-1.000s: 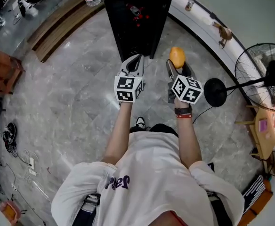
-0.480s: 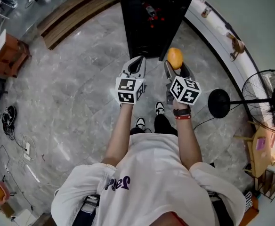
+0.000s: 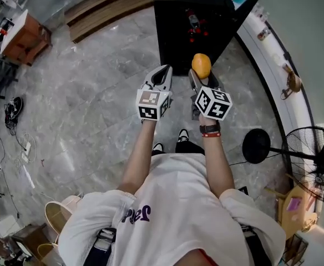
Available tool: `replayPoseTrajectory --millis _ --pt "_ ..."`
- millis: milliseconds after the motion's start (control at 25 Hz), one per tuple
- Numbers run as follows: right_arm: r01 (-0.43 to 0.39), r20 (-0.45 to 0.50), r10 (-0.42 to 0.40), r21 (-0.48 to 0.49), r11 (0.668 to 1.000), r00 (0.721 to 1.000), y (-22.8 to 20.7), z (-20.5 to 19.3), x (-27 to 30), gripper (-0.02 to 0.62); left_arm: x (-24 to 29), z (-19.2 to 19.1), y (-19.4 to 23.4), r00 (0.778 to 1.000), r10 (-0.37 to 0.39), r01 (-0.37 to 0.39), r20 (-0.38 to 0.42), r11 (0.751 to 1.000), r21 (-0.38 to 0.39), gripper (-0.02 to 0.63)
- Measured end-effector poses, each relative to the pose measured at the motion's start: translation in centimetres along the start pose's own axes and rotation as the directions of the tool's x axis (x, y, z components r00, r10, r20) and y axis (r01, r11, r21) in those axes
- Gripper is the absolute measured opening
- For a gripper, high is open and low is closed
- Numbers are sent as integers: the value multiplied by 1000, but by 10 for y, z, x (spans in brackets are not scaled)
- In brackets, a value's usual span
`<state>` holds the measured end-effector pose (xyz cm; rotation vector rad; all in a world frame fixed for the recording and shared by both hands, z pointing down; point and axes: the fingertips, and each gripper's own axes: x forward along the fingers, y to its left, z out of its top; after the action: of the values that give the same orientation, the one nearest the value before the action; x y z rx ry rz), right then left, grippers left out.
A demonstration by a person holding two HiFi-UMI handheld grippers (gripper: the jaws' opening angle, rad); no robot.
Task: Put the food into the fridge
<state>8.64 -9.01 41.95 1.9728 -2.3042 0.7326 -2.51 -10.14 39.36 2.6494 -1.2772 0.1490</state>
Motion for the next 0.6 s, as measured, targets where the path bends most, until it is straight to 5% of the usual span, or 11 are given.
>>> replayPoseTrajectory --millis 600 --pt "-121 -94 121 4 993 988 -69 -4 78 316 69 -21 4 987 162 -162 -4 987 0 18"
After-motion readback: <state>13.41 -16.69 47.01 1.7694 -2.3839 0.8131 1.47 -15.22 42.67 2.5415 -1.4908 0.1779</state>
